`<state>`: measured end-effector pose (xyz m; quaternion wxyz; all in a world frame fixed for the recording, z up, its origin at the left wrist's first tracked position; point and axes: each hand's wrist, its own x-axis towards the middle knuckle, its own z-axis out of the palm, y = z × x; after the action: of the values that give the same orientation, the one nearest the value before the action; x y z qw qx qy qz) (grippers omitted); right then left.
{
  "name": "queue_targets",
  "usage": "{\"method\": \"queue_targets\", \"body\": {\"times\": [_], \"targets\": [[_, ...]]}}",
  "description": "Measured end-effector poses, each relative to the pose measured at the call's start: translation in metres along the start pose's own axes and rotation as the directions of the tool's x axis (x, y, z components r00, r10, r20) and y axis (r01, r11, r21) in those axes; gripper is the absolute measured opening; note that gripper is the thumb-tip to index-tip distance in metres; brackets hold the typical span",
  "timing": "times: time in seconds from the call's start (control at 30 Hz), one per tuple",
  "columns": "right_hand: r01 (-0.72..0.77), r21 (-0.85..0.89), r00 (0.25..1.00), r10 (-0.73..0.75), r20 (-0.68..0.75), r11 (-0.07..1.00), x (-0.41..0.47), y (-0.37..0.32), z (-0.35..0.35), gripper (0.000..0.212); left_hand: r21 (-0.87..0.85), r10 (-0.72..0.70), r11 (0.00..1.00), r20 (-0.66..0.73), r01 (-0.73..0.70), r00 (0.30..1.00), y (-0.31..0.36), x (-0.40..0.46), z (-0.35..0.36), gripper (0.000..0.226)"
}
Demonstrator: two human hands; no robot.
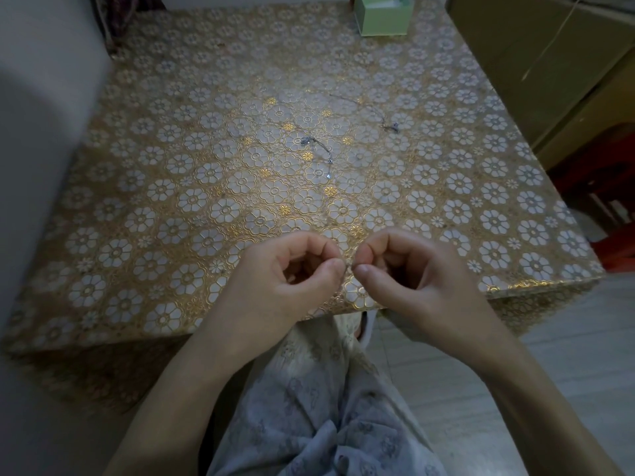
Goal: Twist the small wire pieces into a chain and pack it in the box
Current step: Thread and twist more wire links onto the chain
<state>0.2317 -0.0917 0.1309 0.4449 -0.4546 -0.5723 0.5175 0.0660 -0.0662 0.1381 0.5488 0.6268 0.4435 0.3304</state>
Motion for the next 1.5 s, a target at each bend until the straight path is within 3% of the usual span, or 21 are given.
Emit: {"method": "queue_targets", "body": {"times": [0.47, 0.7, 1.17, 1.27, 1.5], "targets": [[0.008, -0.141, 0.999, -0.015, -0.052, 0.99, 0.0004, 0.0006, 0.0047, 0.008, 0.132, 0.053, 0.99, -0.014, -0.051, 0.998, 0.0007, -0.0018, 0.0015, 0.008], [0.0, -0.143, 0.997, -0.011, -0.078, 0.99, 0.0015, 0.0017, 0.0086, 0.01, 0.261, 0.113, 0.96, -0.042, -0.099, 0.993, -0.0005, -0.0006, 0.0014, 0.022], [-0.036, -0.065, 0.994, 0.029, -0.11, 0.997, 0.0055, 0.0067, 0.0058, 0.01, 0.226, 0.133, 0.967, -0.032, -0.122, 0.991, 0.0017, -0.0006, 0.0, 0.019], [-0.032, -0.043, 0.994, 0.027, -0.107, 0.999, 0.0048, 0.0047, 0.0042, 0.012, 0.188, 0.12, 0.976, -0.034, -0.111, 0.992, 0.002, 0.0008, -0.0015, 0.006], [-0.06, 0.067, 0.996, 0.065, -0.061, 0.996, 0.0063, 0.004, 0.0007, 0.006, 0.073, 0.076, 0.995, -0.013, -0.075, 0.997, 0.0026, 0.0003, -0.0041, 0.005]]}}
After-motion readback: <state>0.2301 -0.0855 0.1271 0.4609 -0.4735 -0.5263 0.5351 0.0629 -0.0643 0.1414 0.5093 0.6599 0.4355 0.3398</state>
